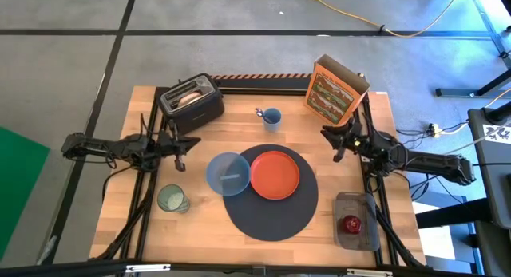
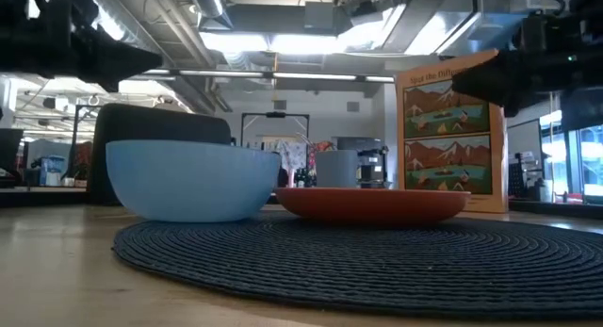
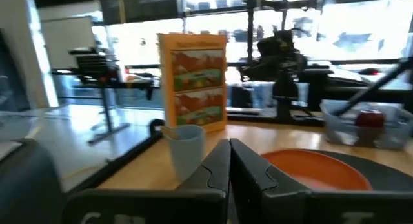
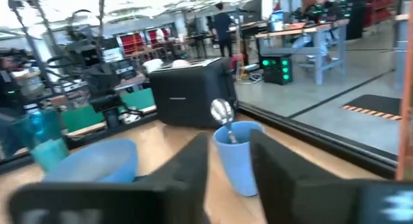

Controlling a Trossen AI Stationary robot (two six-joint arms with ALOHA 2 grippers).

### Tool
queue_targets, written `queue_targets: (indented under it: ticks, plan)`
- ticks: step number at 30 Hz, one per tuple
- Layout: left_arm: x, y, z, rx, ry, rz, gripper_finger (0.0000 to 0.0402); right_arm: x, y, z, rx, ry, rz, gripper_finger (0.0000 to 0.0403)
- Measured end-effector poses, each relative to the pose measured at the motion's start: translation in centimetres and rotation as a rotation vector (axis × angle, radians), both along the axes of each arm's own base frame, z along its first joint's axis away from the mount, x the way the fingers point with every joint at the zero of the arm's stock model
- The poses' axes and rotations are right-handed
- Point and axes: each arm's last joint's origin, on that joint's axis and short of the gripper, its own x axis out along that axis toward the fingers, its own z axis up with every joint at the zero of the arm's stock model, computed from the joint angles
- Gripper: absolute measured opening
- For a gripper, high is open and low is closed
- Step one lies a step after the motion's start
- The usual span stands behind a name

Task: Arrange a breakfast setting
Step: Pour the cereal from the cereal box into the blue bowl

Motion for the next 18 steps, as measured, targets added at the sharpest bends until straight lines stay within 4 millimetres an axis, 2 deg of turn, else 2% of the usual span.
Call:
queue_targets:
  ticks: [5,8,12,18]
  plan:
    - [-0.3,0.1,1.2,0.028,-0.022,0.040,0.0004,0.6,-0.4,1.9,0.006,0.059,-0.115,0.0228]
    - [-0.3,0.1,1.6,0.027,-0.025,0.042,0.0024,1.0,-0.7,3.3,-0.006,0.120,-0.181,0.0271]
    - [-0.3,0.2,1.5,-0.003,-0.023,0.075,0.0076,1.5,-0.9,5.4,-0.007,0.196,-0.213,0.0295]
    - [0.0,0.2,1.1,-0.067,-0.008,0.074,0.0150,2.0,-0.9,9.1,-0.030,0.279,-0.210,0.0298]
